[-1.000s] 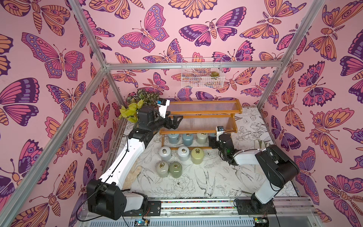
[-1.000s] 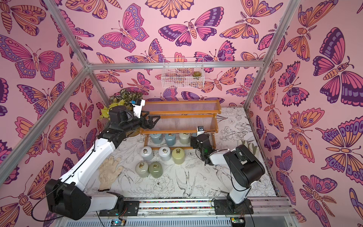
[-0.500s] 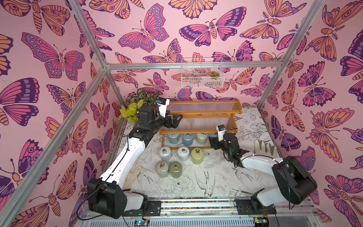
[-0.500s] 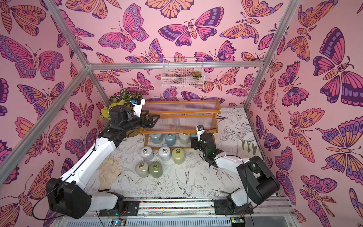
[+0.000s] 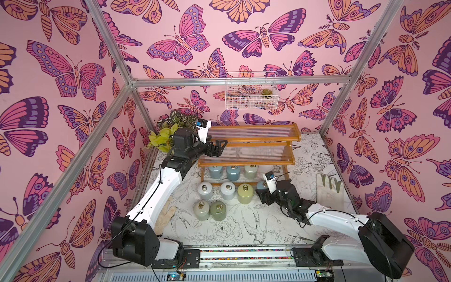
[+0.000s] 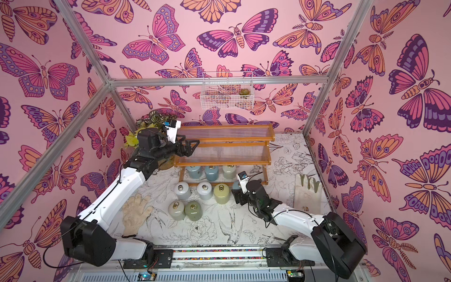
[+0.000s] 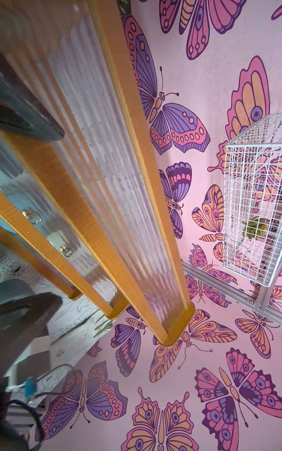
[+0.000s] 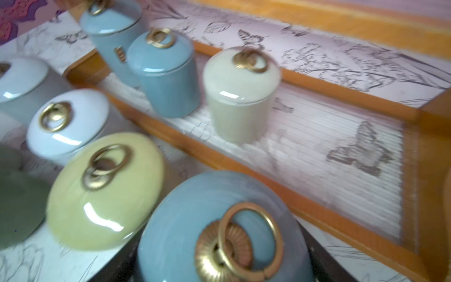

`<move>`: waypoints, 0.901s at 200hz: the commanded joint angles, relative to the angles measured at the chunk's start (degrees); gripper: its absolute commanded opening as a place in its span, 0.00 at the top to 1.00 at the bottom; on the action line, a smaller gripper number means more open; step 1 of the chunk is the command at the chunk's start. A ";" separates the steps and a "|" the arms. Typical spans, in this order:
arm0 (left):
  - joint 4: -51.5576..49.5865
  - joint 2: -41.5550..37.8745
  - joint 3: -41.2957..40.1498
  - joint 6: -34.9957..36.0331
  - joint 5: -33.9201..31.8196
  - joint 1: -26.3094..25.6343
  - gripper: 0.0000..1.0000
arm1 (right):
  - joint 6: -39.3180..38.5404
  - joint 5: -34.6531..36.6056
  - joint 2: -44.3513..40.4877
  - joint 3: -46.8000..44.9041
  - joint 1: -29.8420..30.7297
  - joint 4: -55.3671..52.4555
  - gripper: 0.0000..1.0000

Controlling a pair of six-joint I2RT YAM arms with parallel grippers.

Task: Remove the tea canisters from the shelf
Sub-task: Place the tea canister at the center of the board.

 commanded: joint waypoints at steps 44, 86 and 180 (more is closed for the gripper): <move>-1.08 1.40 0.78 -0.96 0.68 -0.12 0.00 | -5.22 -2.93 -4.49 -4.11 9.89 1.34 0.32; -1.06 1.29 0.34 -1.25 0.88 -0.14 0.00 | -8.61 -10.24 -0.82 -3.58 10.56 6.28 0.30; -1.12 1.23 -0.18 -1.90 1.47 -0.29 0.00 | -10.42 -23.03 21.38 4.66 10.63 21.47 0.21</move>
